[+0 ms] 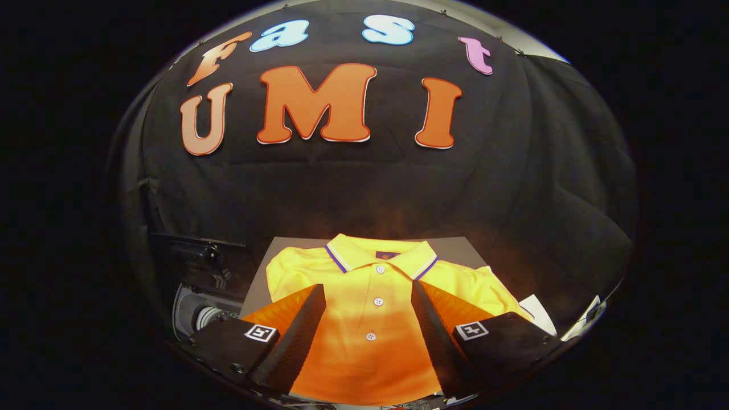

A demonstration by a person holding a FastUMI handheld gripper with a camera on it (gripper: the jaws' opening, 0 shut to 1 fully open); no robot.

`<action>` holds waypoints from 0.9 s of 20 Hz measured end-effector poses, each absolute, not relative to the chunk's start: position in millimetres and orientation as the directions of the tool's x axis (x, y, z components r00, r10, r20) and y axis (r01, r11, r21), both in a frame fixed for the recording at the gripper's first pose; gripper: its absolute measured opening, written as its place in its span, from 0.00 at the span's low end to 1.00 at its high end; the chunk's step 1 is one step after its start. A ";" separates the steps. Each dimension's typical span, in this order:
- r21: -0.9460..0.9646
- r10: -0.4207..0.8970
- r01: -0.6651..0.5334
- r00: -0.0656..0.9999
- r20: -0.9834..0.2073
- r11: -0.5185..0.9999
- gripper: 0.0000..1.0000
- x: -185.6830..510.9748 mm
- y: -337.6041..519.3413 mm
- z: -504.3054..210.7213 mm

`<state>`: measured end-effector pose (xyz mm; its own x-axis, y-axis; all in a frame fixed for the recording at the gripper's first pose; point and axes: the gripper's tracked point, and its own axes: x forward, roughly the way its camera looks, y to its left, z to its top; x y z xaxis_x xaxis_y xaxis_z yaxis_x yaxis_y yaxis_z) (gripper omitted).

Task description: Put the clothes into the washing machine and then close the washing machine lid.

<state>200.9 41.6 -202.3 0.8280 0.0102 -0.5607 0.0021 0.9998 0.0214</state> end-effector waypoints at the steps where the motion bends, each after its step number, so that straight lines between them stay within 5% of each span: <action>1: 0.026 0.013 0.002 0.814 -0.581 1.000 0.98 201.7 40.9 -211.2; 13: 0.158 0.095 0.007 0.770 -0.631 0.987 0.97 209.9 35.1 -259.7; 15: 0.136 0.098 -0.017 0.780 -0.618 0.991 0.85 208.9 32.9 -262.0; 18: 0.159 0.102 -0.005 0.792 -0.602 0.987 0.49 206.9 32.8 -261.0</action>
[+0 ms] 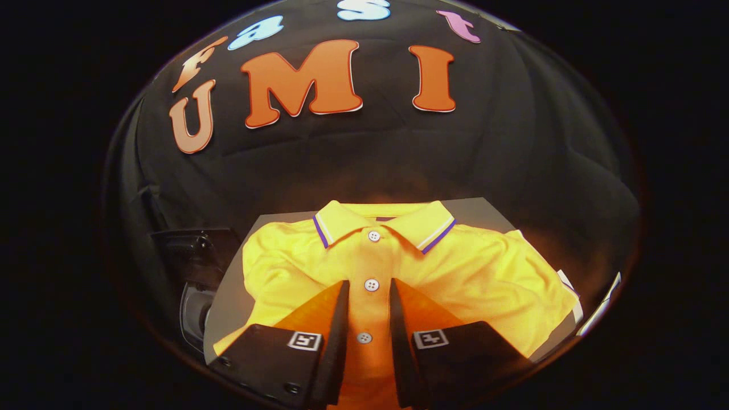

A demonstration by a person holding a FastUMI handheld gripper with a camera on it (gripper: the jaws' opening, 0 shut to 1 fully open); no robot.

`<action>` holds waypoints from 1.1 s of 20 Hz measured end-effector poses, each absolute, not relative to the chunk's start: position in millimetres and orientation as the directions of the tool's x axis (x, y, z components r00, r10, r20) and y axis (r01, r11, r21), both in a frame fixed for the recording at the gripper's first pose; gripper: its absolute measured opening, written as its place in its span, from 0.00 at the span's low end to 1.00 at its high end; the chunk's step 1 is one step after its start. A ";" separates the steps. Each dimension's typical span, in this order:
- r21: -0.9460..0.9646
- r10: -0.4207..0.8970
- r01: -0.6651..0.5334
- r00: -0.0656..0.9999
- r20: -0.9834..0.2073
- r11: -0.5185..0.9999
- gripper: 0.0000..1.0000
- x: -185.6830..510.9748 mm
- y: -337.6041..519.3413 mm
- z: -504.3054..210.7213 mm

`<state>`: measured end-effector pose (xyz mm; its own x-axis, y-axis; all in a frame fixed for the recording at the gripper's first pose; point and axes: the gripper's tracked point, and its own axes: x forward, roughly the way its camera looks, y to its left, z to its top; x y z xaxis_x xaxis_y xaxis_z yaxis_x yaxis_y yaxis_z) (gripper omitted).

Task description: Put the clothes into the washing machine and then close the washing machine lid.

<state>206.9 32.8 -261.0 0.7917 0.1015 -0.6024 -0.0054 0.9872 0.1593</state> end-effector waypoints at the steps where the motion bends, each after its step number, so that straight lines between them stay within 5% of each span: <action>1: 0.163 0.100 0.001 0.789 -0.607 0.987 0.36 206.4 32.0 -260.6; 3: 0.164 0.095 0.010 0.778 -0.621 0.986 0.18 204.7 32.3 -259.5; 6: 0.194 0.109 0.012 0.790 -0.603 0.981 0.09 203.5 34.8 -257.1; 12: 0.397 0.209 -0.015 0.869 -0.450 0.918 0.08 186.6 49.4 -234.5; 22: 0.425 0.195 -0.087 0.957 -0.216 0.901 0.08 161.9 50.5 -139.6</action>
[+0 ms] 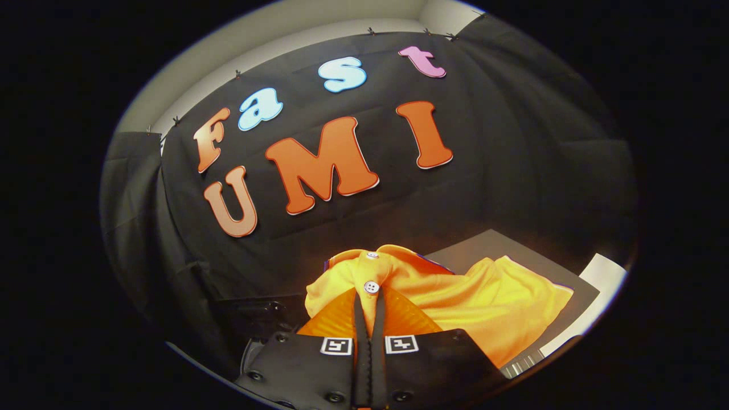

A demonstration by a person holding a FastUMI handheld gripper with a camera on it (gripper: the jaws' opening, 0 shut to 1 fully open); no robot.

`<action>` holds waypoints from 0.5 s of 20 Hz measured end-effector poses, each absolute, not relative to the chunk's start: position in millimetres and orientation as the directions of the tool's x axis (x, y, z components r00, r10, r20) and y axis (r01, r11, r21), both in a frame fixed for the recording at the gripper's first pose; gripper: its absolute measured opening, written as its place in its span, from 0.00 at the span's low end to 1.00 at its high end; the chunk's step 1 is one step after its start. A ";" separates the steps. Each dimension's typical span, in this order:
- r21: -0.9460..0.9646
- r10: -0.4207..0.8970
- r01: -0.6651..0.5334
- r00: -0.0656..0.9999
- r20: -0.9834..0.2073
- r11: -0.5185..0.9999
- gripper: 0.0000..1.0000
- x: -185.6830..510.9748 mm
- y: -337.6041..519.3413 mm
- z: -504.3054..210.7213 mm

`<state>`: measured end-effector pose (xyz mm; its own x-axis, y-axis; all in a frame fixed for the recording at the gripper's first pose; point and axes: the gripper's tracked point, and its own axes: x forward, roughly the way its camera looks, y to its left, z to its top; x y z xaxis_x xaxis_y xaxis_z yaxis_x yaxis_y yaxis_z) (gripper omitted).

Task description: Put the clothes into the washing machine and then close the washing machine lid.

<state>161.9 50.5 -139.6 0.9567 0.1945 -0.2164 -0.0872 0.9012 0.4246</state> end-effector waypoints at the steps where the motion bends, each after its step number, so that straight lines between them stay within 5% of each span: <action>1: 0.427 0.195 -0.096 0.962 -0.194 0.899 0.07 160.1 52.8 -128.4; 10: 0.380 0.316 -0.281 0.948 -0.031 0.881 0.07 135.6 117.3 -16.1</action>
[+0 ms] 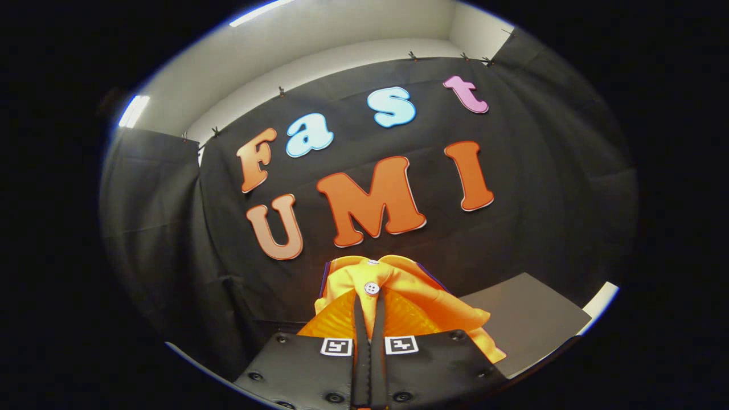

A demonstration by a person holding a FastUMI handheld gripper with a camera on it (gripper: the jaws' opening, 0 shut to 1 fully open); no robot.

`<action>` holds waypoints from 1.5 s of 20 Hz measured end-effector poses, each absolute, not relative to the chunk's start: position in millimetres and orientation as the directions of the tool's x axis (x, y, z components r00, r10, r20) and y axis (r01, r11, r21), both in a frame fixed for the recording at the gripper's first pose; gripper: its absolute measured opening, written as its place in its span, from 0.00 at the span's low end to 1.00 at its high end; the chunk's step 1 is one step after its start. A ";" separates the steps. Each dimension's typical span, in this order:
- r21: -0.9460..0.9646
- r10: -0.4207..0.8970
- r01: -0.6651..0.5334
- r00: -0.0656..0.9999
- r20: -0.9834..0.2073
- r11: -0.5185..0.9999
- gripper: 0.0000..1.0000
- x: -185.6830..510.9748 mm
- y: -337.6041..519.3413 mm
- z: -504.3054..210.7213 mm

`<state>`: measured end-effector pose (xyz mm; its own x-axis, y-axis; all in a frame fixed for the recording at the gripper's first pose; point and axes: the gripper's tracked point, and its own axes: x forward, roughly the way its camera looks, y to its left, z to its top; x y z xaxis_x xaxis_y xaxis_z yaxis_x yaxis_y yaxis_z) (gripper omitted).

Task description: Put the clothes into the washing machine and then close the washing machine lid.

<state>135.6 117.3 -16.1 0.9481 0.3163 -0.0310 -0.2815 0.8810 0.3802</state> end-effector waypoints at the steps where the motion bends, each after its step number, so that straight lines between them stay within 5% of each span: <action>1: 0.387 0.339 -0.306 0.941 -0.017 0.870 0.07 134.2 130.5 -3.7; 7: 0.351 0.455 -0.436 0.890 0.030 0.829 0.07 120.5 235.3 34.8; 13: 0.349 0.506 -0.464 0.862 -0.037 0.815 0.07 124.3 359.8 -7.5; 30: 0.302 0.418 -0.302 0.774 -0.476 0.904 0.08 166.9 491.0 -312.6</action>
